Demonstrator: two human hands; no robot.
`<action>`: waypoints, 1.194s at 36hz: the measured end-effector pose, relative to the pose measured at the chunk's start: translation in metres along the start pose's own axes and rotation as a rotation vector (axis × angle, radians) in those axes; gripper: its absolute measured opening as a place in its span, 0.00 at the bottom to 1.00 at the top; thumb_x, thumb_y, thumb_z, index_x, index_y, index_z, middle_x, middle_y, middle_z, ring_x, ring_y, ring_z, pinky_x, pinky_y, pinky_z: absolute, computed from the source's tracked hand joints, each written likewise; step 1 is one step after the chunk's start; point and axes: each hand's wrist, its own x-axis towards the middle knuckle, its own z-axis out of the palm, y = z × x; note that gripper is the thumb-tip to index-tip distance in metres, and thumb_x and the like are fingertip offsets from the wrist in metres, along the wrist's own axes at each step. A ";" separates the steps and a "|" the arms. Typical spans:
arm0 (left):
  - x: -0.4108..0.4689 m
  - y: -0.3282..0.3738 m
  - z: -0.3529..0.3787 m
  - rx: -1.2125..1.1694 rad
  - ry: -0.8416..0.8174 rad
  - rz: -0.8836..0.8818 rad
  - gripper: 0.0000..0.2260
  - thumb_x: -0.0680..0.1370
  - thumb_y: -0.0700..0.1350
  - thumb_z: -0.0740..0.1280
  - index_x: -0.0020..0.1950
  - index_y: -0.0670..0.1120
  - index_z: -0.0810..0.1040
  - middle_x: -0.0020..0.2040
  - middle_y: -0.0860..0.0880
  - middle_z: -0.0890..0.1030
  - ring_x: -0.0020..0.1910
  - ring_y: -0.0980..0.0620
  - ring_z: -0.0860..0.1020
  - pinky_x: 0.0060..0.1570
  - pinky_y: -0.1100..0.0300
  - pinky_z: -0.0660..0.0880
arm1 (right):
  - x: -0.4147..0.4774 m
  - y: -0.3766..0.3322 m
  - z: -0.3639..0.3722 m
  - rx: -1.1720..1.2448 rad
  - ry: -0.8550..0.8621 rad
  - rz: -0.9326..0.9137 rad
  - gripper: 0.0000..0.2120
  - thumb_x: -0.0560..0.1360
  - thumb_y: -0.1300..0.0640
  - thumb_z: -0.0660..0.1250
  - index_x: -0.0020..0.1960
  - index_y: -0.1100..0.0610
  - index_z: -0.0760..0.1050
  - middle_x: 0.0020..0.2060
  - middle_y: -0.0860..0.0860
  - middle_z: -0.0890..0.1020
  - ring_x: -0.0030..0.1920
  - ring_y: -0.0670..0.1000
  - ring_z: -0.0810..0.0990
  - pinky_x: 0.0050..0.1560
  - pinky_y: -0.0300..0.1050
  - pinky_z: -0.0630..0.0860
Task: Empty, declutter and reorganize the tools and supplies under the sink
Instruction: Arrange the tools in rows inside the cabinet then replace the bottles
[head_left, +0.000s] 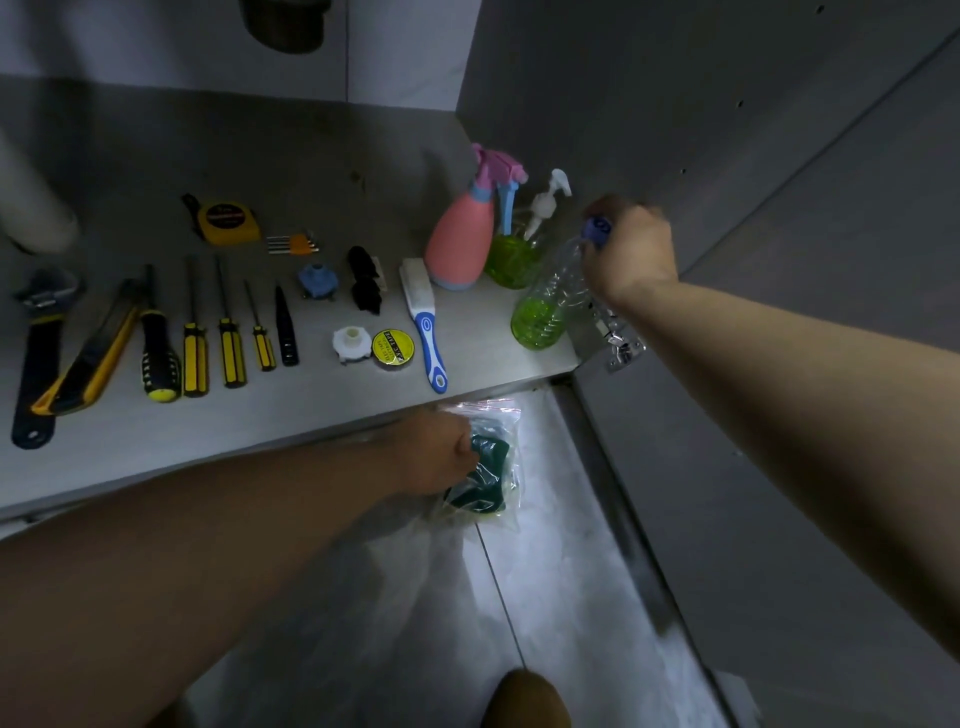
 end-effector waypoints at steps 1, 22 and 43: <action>0.001 -0.002 0.002 0.023 -0.068 -0.035 0.14 0.83 0.49 0.60 0.38 0.46 0.72 0.44 0.44 0.81 0.42 0.47 0.77 0.48 0.55 0.75 | -0.001 0.001 0.000 0.010 -0.004 0.007 0.14 0.78 0.59 0.63 0.61 0.51 0.78 0.61 0.59 0.77 0.57 0.60 0.77 0.56 0.42 0.71; 0.009 -0.029 0.051 -0.417 -0.219 -0.396 0.17 0.82 0.56 0.65 0.59 0.42 0.79 0.60 0.43 0.80 0.51 0.49 0.78 0.42 0.61 0.69 | -0.168 0.068 0.136 0.508 -0.682 0.688 0.39 0.75 0.41 0.72 0.75 0.59 0.60 0.70 0.60 0.70 0.64 0.60 0.73 0.53 0.48 0.72; -0.047 0.088 -0.060 -0.971 -0.189 -0.234 0.09 0.85 0.43 0.59 0.49 0.51 0.77 0.42 0.48 0.79 0.39 0.55 0.78 0.39 0.62 0.71 | -0.151 0.071 -0.049 0.880 -1.202 0.678 0.21 0.69 0.59 0.63 0.61 0.58 0.78 0.61 0.61 0.81 0.58 0.61 0.78 0.68 0.64 0.71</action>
